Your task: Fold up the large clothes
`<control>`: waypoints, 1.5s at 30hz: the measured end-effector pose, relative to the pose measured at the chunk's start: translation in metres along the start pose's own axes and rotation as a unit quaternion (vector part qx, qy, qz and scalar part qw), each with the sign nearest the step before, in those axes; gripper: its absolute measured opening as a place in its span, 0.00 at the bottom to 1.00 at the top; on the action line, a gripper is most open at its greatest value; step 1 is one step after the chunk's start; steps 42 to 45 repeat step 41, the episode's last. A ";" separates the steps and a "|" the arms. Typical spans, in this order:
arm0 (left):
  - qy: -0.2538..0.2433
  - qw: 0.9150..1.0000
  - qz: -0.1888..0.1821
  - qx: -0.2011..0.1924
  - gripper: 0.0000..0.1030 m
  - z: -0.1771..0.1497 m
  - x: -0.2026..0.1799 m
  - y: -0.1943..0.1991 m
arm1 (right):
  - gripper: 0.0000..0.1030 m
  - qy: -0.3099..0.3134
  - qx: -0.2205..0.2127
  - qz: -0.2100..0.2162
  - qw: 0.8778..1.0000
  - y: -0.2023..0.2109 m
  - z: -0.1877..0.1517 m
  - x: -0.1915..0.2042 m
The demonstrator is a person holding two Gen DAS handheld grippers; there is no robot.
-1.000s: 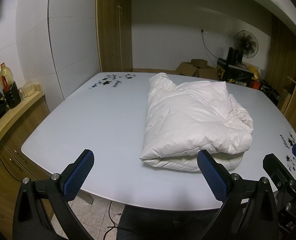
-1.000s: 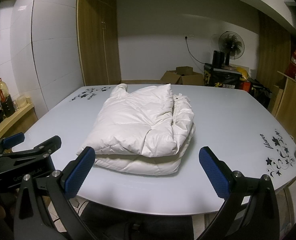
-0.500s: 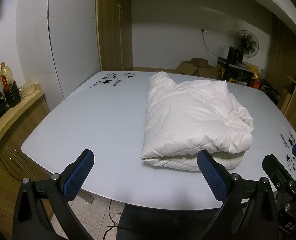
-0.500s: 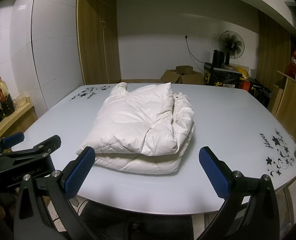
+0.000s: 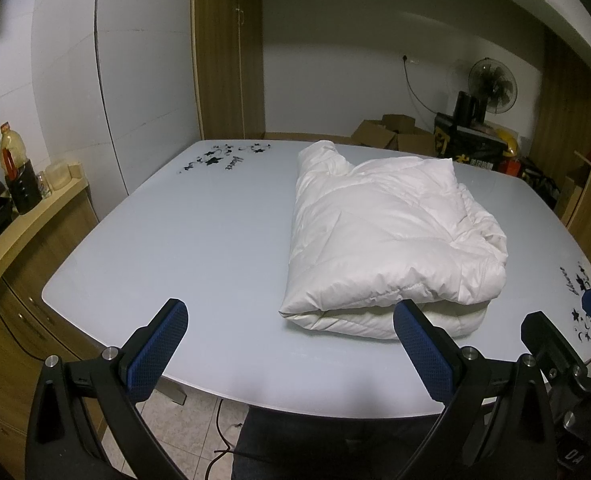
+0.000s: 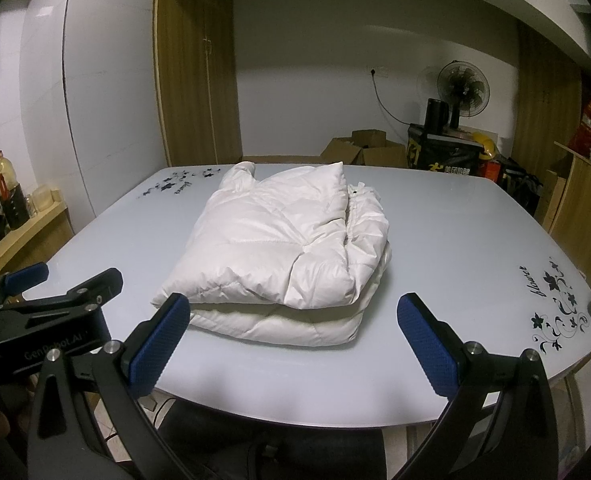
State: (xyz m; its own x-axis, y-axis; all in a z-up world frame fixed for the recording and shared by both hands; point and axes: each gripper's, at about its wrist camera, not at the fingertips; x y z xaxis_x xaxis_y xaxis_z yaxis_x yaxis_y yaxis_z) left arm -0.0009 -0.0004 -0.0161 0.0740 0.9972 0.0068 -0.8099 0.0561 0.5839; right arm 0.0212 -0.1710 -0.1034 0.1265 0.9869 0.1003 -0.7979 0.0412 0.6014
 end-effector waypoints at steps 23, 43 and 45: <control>0.000 1.000 -0.001 0.002 1.00 -0.001 0.001 -0.001 | 1.00 0.006 0.006 0.002 1.000 -0.001 -0.001 0.004; -0.014 1.000 -0.002 -0.023 1.00 -0.004 -0.007 0.007 | 1.00 0.009 0.011 0.003 1.000 -0.002 -0.003 0.007; -0.014 1.000 -0.002 -0.023 1.00 -0.004 -0.007 0.007 | 1.00 0.009 0.011 0.003 1.000 -0.002 -0.003 0.007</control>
Point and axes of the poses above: each gripper's, at about its wrist camera, not at the fingertips, and y roughly against the way its jaws point, x to its left, z to its top, and after that the axes turned 1 degree about -y, right-handed
